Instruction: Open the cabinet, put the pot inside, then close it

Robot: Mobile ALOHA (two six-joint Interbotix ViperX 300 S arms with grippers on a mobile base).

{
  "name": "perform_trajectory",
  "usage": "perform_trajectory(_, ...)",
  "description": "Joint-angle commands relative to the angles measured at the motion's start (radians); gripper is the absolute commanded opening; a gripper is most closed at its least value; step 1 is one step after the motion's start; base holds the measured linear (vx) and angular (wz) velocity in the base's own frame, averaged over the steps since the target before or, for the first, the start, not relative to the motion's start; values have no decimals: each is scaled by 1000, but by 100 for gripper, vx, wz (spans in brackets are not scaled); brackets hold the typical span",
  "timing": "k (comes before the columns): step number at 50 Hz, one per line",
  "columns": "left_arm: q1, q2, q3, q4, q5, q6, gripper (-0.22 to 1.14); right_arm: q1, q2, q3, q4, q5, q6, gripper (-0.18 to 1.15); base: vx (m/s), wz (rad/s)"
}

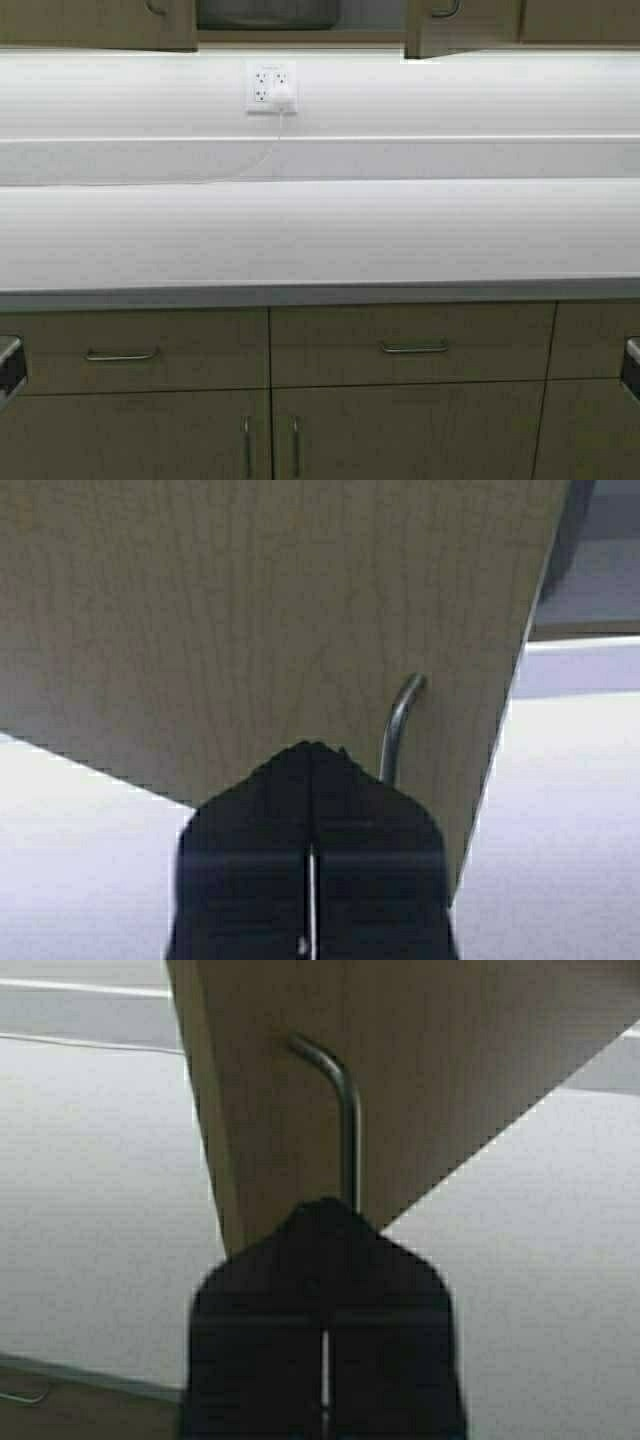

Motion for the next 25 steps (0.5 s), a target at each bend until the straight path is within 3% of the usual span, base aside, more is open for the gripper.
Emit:
perform_trajectory(1, 0, -58, 52, 14, -26, 5, 3, 3, 75, -138, -3, -11, 0, 8, 3, 5)
perform_trajectory(19, 0, -41, 64, 35, -64, 5, 3, 5, 396, -505, -2, 18, 0, 8, 2, 4)
perform_trajectory(25, 0, -37, 64, 32, -66, 0, 3, 5, 439, -540, 2, 38, 20, 8, 0, 0)
